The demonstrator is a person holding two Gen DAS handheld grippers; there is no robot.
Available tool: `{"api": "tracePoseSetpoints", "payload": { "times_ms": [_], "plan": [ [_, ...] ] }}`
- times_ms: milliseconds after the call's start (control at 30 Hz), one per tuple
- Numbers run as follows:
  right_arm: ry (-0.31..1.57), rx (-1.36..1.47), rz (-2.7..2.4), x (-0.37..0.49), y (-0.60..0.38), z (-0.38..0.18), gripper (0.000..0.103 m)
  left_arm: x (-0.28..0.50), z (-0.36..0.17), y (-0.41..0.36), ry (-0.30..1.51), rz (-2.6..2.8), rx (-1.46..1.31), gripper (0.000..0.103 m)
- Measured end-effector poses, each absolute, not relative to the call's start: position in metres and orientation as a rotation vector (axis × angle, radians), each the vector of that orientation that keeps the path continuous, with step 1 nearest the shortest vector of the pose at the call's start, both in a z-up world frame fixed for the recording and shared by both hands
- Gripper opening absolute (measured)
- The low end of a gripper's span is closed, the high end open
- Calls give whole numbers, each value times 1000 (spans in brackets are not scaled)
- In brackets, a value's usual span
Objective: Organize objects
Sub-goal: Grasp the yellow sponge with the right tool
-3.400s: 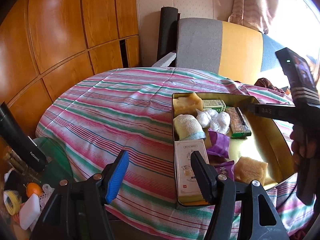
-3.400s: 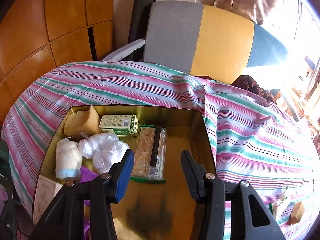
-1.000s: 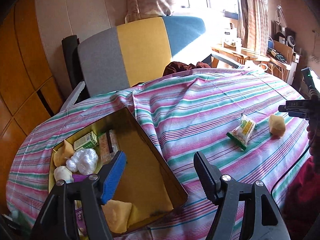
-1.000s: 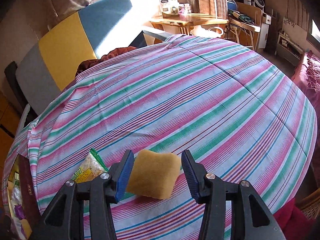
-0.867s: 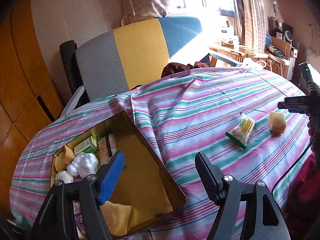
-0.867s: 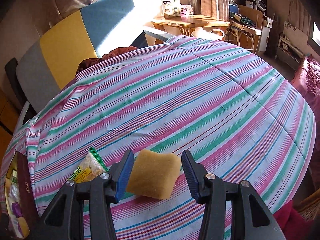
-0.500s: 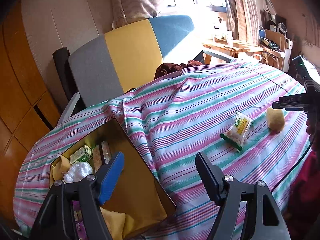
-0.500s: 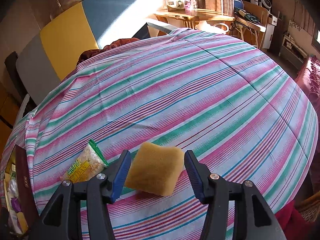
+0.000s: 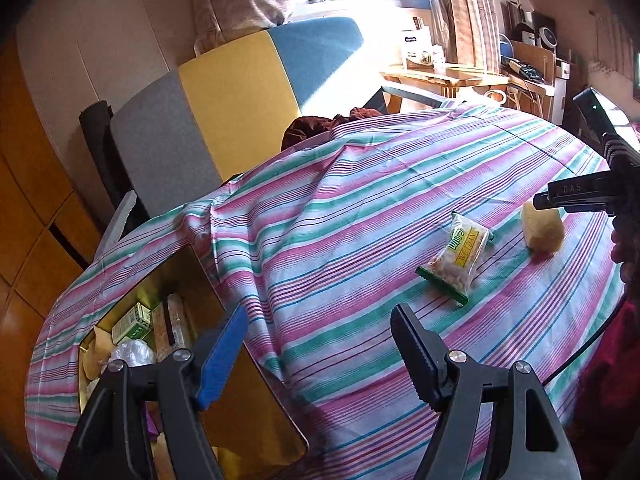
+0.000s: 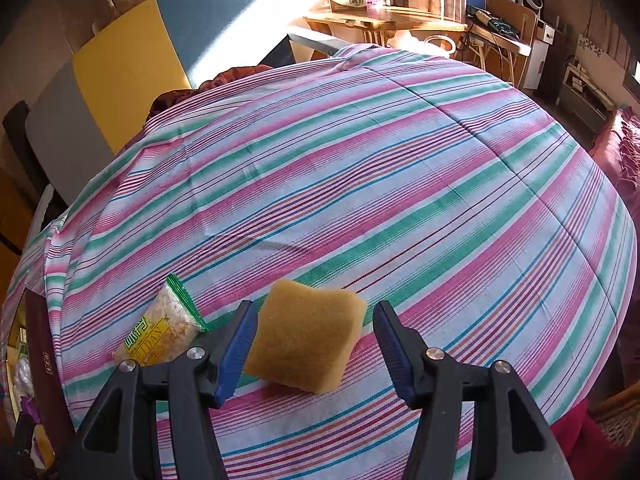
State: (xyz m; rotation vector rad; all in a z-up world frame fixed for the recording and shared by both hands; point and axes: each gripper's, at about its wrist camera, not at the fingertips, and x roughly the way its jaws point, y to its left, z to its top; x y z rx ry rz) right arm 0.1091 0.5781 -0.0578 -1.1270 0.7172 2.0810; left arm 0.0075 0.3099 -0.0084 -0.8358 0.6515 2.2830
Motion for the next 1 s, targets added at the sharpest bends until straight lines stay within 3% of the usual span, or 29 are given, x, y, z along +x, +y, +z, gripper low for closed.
{"api": "tracePoseSetpoints", "payload": {
  "times_ms": [333,500,1000],
  "plan": [
    [769,-1104,2064,112,582,-58,61,0,-27,341,676,2201,-872,75],
    [779,-1142,2055,109,583,-63,69,-3,-36,360,687,2141,-881,80],
    [855,-1140,2047,108,589,-69,70,-11,-51,409,694,1958,-877,87]
  ]
}}
